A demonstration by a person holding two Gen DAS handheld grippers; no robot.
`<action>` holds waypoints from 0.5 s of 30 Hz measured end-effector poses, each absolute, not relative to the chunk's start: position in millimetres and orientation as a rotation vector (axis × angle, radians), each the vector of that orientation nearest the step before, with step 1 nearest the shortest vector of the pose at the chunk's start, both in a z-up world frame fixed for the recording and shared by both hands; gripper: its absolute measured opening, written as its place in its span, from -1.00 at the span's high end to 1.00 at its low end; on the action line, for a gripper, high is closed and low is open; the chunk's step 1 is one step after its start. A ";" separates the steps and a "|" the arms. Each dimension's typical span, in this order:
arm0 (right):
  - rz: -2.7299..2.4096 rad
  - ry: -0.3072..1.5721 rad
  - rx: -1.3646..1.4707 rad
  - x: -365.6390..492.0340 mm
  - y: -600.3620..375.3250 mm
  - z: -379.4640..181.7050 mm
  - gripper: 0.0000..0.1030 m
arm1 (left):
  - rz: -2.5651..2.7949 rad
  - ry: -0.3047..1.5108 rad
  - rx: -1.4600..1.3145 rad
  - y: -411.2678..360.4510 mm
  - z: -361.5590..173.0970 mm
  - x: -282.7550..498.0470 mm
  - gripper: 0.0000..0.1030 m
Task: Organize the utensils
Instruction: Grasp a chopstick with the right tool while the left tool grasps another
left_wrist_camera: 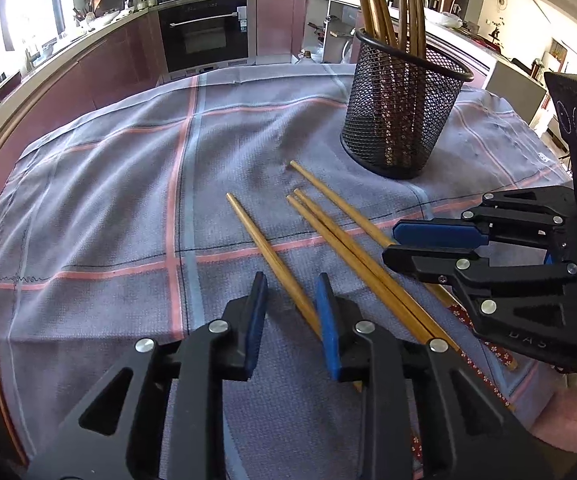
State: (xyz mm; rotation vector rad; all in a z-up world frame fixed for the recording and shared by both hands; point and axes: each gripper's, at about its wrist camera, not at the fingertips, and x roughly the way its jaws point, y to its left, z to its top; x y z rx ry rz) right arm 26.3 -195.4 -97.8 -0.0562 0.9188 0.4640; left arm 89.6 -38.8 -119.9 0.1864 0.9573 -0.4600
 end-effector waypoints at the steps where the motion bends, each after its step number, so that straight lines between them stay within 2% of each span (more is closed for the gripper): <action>1: 0.461 0.920 -0.053 27.1 -196.1 -97.9 0.82 | -0.454 0.959 0.179 -39.1 -119.8 90.2 0.55; 3: 0.461 0.922 -0.039 27.8 -198.1 -98.3 0.84 | -0.445 0.961 0.168 -39.1 -119.7 90.5 0.65; 15: 0.493 0.899 0.038 20.8 -214.5 -89.9 0.89 | -0.410 0.967 0.100 -30.9 -118.5 90.3 0.84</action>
